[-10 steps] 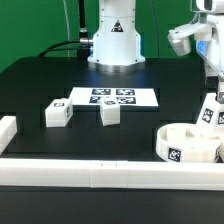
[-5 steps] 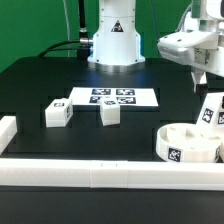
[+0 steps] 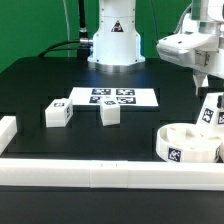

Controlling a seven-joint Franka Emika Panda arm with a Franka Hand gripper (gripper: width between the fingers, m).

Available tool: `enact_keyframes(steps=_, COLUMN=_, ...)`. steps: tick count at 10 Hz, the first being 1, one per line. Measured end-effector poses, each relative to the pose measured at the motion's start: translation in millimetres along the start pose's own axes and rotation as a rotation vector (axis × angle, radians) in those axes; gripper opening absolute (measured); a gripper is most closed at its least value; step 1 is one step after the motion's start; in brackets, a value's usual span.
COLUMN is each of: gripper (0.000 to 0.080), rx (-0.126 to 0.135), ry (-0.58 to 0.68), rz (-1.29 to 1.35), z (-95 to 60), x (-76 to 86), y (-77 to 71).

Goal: Assemble stool

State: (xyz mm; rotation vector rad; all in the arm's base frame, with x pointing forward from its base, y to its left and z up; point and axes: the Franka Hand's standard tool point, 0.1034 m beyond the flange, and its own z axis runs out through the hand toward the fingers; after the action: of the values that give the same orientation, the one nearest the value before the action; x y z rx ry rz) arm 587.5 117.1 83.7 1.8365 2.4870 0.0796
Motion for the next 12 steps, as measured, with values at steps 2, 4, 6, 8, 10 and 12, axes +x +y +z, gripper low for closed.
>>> enact_keyframes(steps=2, gripper=0.0336, rx=0.0, ry=0.0, rz=0.0, z=0.1, x=-0.3, y=0.1)
enact_keyframes(steps=4, gripper=0.0336, rx=0.0, ry=0.0, rz=0.043, z=0.0, x=-1.0, y=0.0)
enact_keyframes(steps=6, gripper=0.0336, rx=0.001, ry=0.0, rz=0.103, z=0.1, x=-1.2, y=0.0)
enact_keyframes(steps=8, gripper=0.0337, rx=0.018, ry=0.0, rz=0.3, z=0.4, x=-1.1, y=-2.4)
enact_keyframes(steps=10, gripper=0.0337, rx=0.067, ry=-0.012, rz=0.49, z=-0.4, x=-2.4, y=-4.7)
enact_keyframes(steps=12, gripper=0.0338, rx=0.08, ry=0.001, rz=0.686, z=0.5, x=-4.5, y=-4.1)
